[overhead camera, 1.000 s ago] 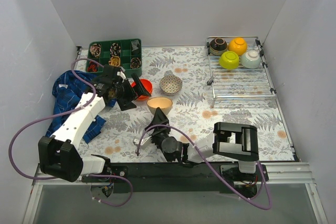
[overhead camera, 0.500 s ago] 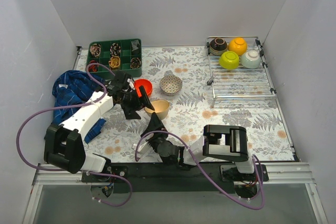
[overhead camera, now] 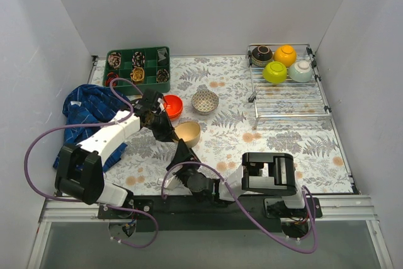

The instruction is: Unload the bowls from the dish rack

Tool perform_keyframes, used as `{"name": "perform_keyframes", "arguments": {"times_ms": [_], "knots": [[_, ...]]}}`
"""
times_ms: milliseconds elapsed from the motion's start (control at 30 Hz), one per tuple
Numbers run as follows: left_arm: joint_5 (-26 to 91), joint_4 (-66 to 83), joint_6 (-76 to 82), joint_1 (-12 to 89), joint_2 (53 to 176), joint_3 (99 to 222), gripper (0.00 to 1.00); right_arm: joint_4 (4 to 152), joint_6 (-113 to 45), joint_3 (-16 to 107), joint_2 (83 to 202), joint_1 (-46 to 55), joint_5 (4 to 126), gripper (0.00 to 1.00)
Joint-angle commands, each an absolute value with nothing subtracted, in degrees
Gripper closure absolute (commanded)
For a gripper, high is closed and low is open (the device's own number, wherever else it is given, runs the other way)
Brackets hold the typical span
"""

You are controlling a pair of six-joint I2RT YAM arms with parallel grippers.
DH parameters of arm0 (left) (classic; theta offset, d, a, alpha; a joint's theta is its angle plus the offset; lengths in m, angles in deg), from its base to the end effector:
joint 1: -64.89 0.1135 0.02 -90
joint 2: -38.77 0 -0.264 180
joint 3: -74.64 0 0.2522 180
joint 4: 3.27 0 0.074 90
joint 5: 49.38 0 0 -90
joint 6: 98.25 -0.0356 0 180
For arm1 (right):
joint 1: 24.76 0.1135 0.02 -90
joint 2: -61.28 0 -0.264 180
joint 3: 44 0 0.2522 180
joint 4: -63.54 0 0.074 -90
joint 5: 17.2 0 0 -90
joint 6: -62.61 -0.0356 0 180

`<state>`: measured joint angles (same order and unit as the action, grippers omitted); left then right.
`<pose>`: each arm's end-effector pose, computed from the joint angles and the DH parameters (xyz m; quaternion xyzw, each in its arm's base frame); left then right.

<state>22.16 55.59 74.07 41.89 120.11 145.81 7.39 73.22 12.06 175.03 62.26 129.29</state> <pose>0.2414 -0.1147 0.2293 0.4549 -0.8578 0.2385 0.0164 0.0481 0.3527 0.1395 -0.6518 0.2874 -0.4094 0.5700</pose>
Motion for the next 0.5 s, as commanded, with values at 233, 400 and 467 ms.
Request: {"name": "perform_keyframes", "arguments": {"times_ms": [233, 400, 467], "knots": [[30.59, 56.72, 72.43, 41.6, 118.66, 154.75, 1.0, -15.96, 67.54, 11.25, 171.76, 62.34, 133.88, 0.36], [35.33, 55.41, 72.08, 41.6, 119.8, 156.78, 1.0, -3.7, 57.97, 7.65, 167.2, 62.87, 135.99, 0.24], [37.18, 54.79, 71.64, 41.6, 119.71, 156.87, 1.0, 3.08, 49.49, 6.85, 165.09, 63.04, 136.43, 0.22]]}}
